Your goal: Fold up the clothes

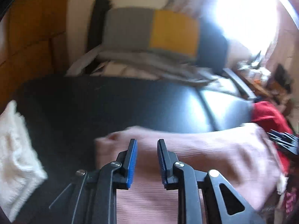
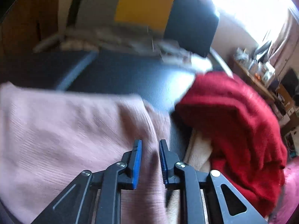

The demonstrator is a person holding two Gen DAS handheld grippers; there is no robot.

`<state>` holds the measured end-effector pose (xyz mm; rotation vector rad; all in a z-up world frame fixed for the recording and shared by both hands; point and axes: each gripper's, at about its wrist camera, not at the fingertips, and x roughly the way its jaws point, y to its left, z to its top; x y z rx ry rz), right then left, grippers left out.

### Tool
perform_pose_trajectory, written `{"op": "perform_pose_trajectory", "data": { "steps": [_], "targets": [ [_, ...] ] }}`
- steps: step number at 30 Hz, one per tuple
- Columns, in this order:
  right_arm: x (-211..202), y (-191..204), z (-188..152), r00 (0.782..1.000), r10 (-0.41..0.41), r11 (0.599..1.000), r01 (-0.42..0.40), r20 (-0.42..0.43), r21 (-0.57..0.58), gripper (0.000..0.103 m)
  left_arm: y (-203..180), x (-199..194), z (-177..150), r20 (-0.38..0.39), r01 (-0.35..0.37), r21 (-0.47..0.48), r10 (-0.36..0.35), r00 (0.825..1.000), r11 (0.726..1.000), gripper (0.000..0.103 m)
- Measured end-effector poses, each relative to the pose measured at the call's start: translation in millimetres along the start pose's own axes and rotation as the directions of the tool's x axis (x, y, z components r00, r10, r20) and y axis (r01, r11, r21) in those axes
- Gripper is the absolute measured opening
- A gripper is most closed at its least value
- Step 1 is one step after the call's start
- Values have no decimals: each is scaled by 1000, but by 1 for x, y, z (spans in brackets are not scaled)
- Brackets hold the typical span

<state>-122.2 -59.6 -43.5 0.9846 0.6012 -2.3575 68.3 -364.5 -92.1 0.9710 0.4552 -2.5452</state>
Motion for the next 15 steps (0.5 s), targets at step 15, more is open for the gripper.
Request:
{"op": "perform_pose_trajectory", "data": {
  "steps": [15],
  "targets": [
    [-17,98,-28,950,311,949,-309,28,-58,55,-42,10,-94,-67,154,44,-151,986,987,23]
  ]
}}
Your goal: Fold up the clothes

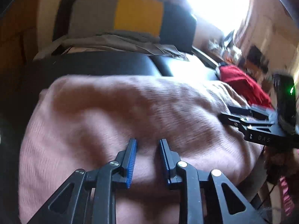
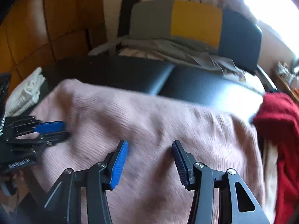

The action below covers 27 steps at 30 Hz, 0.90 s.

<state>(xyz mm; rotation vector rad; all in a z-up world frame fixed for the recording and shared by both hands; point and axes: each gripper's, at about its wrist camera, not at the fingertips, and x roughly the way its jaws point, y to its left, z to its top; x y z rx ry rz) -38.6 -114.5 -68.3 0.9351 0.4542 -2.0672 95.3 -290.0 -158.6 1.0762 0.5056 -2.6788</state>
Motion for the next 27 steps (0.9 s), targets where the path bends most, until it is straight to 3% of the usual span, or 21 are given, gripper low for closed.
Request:
{"op": "perform_pose_trajectory", "data": {
  "steps": [5,12,18,22,25,27],
  "targets": [
    [-4,-11,-40,996,22,997,-29,91,71,59,-2,2,-7,26,-36,7,36,999,999,21],
    [-2,-1,-42,996,-10,998,5,91,55,61,-19,-7,4,-15,-111,27,112,994,993,23],
    [-17,9,-36,995,-44,997,38,89,73,65,-27,-38,-5,39,-187,46,185,982,981,29],
    [-44,17,-42,990,-64,997,58,125,55,74,-8,-48,-11,30,-240,21,239,970,970,31],
    [-58,7,-60,988,-110,992,102,108,75,75,17,-45,-21,-22,-279,-47,278,960,959,32],
    [-65,-3,-72,986,-138,986,128,89,102,75,37,-44,-36,-54,-254,-113,249,967,961,32]
  ]
}}
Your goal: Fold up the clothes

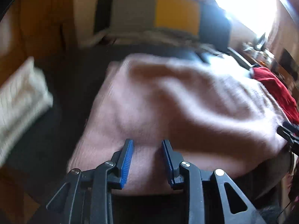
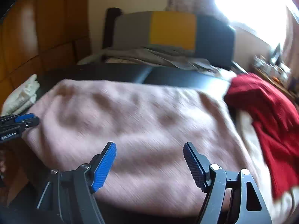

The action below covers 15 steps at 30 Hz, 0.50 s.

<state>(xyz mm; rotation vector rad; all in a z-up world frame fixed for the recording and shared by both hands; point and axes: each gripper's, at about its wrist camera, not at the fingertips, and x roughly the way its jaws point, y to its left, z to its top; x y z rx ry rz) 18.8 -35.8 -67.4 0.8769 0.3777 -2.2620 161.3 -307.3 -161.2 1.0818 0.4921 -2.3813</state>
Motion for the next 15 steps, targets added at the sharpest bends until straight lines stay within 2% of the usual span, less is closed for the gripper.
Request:
{"op": "perform_pose_trajectory", "data": {
  "steps": [1,3,4,6,9,12,15],
  "targets": [
    [-3,-8,-8,1000,-16,1000,16,-18,27,77,6,-3,-4,24,23,-15,-23,999,1000,34],
    [-1,-25,-28,995,-29,996,37,-93,82,77,11,-4,-6,12,29,-21,-29,1000,999,34],
    [-1,-31,-35,995,-13,994,23,-103,104,78,13,-4,-6,5,31,-22,-31,1000,999,34],
    [-11,-32,-48,997,10,994,-2,-72,113,78,15,-4,-5,-7,34,-22,-34,999,999,34],
    [-14,-27,-49,996,9,995,0,-89,105,78,17,-6,-5,-22,38,-19,-38,999,999,34],
    [-16,-26,-48,994,20,995,-9,-104,101,79,20,-15,-3,-35,78,-9,-78,996,997,34],
    [-16,-29,-42,991,41,995,-30,-125,91,81,38,-34,0,4,143,-78,-144,990,987,34]
  ]
}}
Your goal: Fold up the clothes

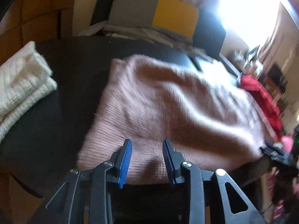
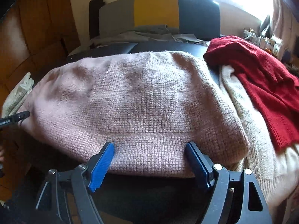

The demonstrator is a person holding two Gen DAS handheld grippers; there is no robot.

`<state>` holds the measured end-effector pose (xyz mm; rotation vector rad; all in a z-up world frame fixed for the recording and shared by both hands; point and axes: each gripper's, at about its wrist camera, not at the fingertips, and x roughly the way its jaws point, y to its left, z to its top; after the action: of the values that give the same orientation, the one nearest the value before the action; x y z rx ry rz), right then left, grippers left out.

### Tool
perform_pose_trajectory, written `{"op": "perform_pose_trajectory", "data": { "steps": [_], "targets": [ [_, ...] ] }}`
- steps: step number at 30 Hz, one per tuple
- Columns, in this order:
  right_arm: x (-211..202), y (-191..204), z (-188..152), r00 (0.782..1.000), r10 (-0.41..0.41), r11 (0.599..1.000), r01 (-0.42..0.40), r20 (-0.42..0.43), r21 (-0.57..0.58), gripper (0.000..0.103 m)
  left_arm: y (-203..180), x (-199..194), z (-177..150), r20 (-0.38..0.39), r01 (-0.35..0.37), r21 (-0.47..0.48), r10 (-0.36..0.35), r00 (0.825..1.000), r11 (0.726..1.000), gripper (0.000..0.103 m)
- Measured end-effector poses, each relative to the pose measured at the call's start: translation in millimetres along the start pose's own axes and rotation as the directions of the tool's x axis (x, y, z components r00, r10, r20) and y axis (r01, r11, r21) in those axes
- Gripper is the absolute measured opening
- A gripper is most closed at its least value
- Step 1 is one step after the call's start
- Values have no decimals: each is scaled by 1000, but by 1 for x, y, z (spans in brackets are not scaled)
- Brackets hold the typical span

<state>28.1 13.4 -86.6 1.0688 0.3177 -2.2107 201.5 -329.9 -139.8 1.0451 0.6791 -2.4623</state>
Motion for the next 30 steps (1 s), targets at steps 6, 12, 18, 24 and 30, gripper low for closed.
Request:
{"op": "perform_pose_trajectory", "data": {
  "steps": [6,12,18,24,30],
  "targets": [
    [-3,3,35,999,32,998,-30,44,-57,84,47,-11,40,55,44,-114,-38,998,993,44],
    [25,2,88,998,28,995,-22,63,-99,84,85,38,80,-96,200,-188,-220,971,962,47],
    [71,-21,117,999,37,996,-35,19,-79,85,102,89,100,-210,253,-165,-284,935,953,51],
    [93,-51,109,986,165,985,-166,39,50,99,92,112,114,-185,366,-147,-389,902,919,74],
    [97,-47,111,985,171,985,-172,38,25,103,72,115,115,-264,349,-103,-364,893,931,21]
  ]
}}
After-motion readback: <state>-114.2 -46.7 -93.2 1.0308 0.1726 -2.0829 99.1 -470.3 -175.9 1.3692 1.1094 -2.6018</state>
